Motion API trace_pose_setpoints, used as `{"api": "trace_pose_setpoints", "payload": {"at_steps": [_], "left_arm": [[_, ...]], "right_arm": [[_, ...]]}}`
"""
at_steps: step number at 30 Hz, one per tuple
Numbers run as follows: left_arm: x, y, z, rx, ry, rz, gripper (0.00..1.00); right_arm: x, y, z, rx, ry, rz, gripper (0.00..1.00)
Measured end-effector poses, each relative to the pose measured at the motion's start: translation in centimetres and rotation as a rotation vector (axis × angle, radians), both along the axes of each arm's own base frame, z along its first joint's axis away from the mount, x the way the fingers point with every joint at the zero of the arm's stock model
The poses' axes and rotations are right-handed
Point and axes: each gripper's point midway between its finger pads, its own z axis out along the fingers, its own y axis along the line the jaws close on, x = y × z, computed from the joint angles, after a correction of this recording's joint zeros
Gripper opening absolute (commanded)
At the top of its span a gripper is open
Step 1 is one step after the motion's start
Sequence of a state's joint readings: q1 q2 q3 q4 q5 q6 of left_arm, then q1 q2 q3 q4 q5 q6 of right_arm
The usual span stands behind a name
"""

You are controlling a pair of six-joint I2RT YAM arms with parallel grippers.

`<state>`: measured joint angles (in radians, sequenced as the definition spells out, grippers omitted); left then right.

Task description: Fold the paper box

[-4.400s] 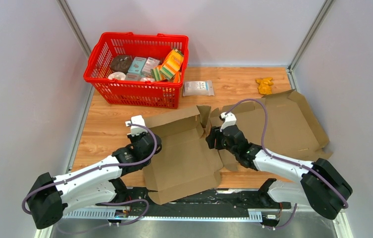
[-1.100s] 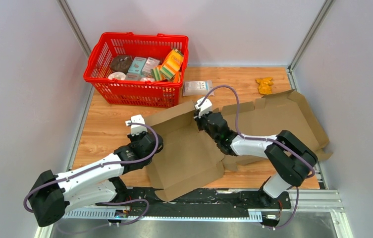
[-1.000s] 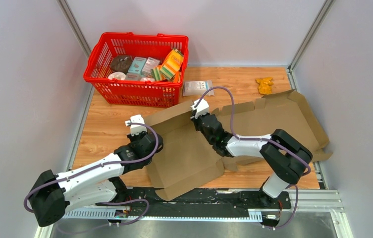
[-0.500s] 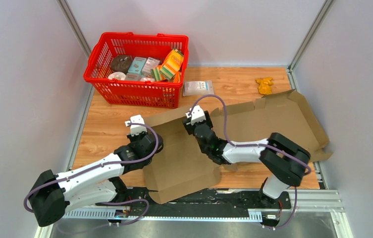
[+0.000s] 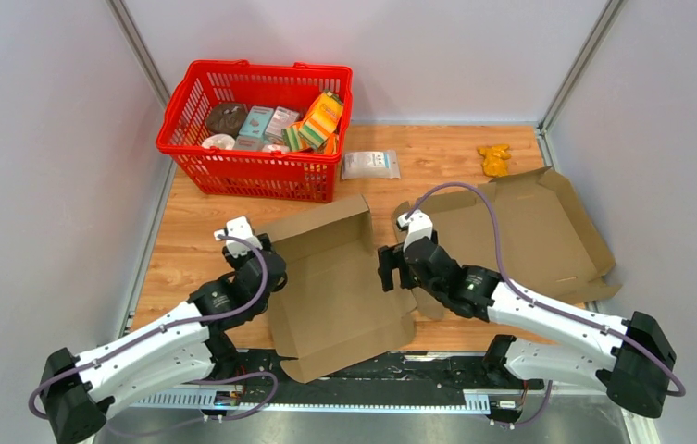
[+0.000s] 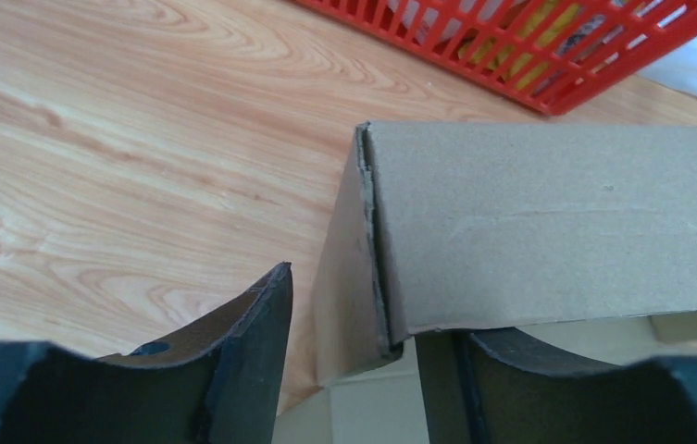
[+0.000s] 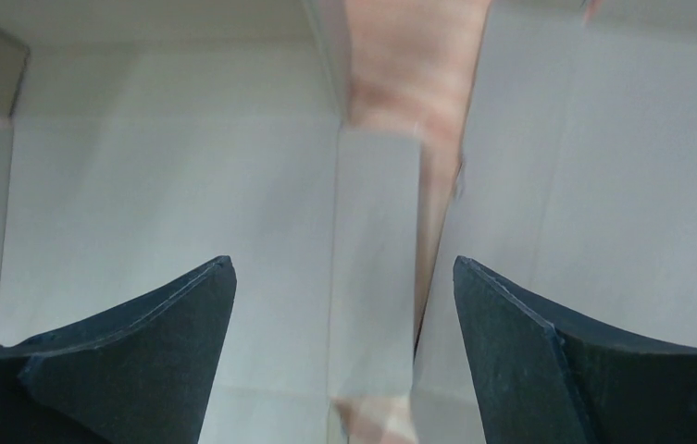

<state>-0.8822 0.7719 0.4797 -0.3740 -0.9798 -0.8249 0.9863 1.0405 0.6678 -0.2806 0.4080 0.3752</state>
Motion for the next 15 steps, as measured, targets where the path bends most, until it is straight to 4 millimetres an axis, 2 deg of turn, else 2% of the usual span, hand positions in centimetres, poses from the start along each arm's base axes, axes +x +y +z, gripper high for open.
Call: {"api": "trace_pose_setpoints", "payload": {"at_steps": [3, 4, 5, 9, 10, 12, 13, 15], "left_arm": [[-1.1, 0.0, -0.2, -0.051, 0.031, -0.032, 0.59], [-1.6, 0.0, -0.3, -0.074, 0.047, -0.052, 0.58], [-2.1, -0.1, -0.3, -0.094, 0.058, -0.070, 0.52], [-4.5, -1.0, 0.9, -0.249, 0.063, -0.203, 0.49], [-5.1, -1.2, 1.5, -0.290, 0.053, -0.238, 0.49], [-6.3, -2.0, 2.3, -0.356, 0.052, -0.322, 0.52], [-6.8, -2.5, 2.6, -0.374, 0.058, -0.364, 0.53], [-7.9, -4.0, 3.3, -0.396, 0.083, -0.470, 0.58]], "right_arm": [[-2.6, -0.7, -2.3, -0.002, 0.164, 0.010, 0.91], [-3.6, -0.9, -3.1, -0.004, 0.227, 0.011, 0.88], [-4.3, -1.1, -3.7, -0.009, 0.276, 0.007, 0.87], [-7.6, -2.6, -6.7, -0.063, 0.475, -0.024, 0.78], [-8.3, -2.9, -7.4, -0.074, 0.513, -0.031, 0.72], [-9.7, -3.7, -8.7, -0.083, 0.579, -0.046, 0.65], [-10.4, -4.0, -9.3, -0.086, 0.608, -0.050, 0.55], [-11.3, -4.6, -10.3, -0.088, 0.646, -0.060, 0.45]]}}
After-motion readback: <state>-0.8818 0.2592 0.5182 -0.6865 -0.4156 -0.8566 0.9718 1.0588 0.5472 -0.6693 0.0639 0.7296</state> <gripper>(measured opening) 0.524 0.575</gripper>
